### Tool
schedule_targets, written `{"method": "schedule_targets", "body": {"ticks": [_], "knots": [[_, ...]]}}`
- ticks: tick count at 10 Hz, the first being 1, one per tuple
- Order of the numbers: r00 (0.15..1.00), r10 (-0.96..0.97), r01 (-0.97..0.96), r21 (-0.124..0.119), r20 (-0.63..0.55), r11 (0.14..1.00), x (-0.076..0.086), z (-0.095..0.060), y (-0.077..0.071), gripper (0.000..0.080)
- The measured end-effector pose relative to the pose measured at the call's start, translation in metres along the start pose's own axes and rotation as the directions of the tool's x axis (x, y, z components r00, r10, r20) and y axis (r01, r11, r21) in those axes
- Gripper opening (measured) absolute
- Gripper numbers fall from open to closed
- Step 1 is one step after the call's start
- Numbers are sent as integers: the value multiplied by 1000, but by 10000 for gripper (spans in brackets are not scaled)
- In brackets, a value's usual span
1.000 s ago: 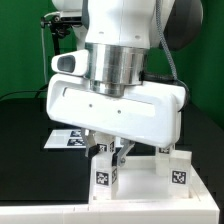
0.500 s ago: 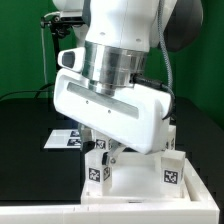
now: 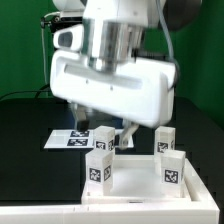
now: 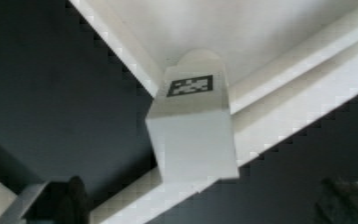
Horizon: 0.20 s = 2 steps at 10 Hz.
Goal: Assemble square table
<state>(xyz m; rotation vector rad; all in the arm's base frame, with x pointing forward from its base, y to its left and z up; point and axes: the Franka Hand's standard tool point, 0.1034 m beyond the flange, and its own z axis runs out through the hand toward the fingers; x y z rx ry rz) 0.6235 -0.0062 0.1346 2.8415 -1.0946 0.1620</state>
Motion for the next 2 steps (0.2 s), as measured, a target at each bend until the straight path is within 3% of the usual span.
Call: {"method": "schedule_targets", "body": {"ticks": [2], "knots": [[1000,-2,2,-6,0,1000,-1,4,0,648]]}}
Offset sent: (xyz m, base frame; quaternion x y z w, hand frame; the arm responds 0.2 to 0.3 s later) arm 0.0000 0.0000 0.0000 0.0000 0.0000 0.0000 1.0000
